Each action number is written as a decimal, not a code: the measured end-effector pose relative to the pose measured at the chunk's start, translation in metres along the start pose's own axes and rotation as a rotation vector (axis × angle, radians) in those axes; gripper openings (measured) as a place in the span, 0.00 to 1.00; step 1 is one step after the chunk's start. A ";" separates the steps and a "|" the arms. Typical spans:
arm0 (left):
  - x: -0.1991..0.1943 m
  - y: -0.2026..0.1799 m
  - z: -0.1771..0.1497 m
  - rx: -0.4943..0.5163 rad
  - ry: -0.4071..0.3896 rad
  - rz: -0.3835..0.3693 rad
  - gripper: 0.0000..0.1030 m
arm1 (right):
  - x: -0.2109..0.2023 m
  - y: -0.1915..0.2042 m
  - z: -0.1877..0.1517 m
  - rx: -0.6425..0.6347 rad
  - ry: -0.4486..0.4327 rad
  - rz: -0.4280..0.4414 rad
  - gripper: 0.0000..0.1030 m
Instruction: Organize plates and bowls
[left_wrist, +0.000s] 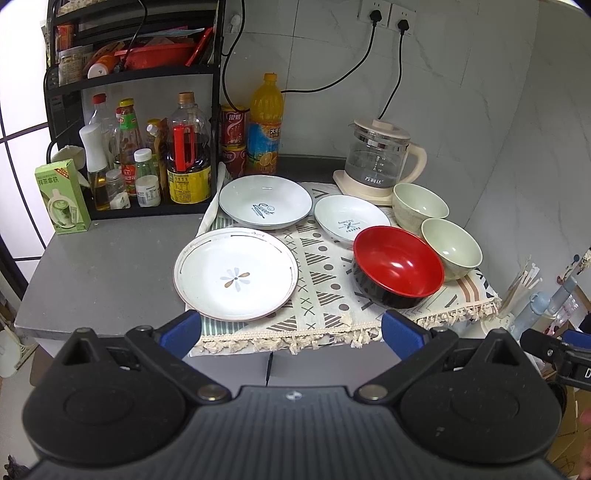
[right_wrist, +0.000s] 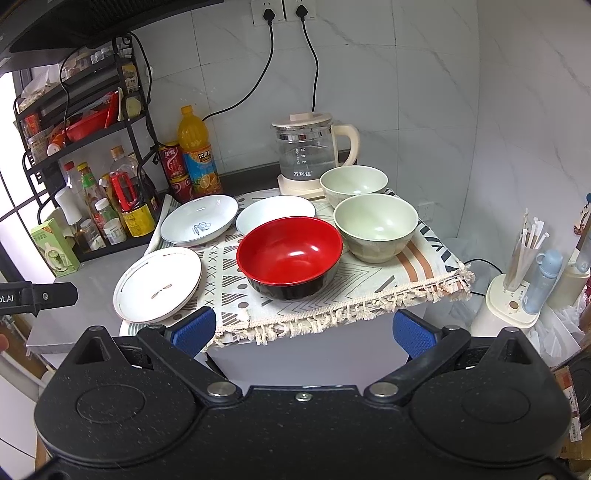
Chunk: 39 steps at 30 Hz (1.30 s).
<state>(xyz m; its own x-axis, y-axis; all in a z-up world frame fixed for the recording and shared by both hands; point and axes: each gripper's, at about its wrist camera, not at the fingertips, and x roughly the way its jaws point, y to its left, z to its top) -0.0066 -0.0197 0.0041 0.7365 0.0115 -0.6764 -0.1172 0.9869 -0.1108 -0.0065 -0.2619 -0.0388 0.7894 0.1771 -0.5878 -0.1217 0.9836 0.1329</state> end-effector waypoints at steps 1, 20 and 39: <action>0.001 0.000 0.000 0.000 0.002 0.000 0.99 | 0.001 0.000 0.000 0.001 0.002 -0.003 1.00; 0.041 -0.008 0.015 -0.001 0.051 -0.016 0.99 | 0.025 -0.009 0.008 0.017 0.015 -0.009 1.00; 0.138 -0.035 0.066 0.079 0.149 -0.088 0.99 | 0.090 -0.029 0.035 0.100 0.062 -0.084 1.00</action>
<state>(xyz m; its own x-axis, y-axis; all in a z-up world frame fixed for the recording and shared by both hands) 0.1435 -0.0419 -0.0375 0.6337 -0.0937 -0.7679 0.0001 0.9926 -0.1210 0.0886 -0.2755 -0.0675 0.7552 0.0992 -0.6479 0.0062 0.9874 0.1584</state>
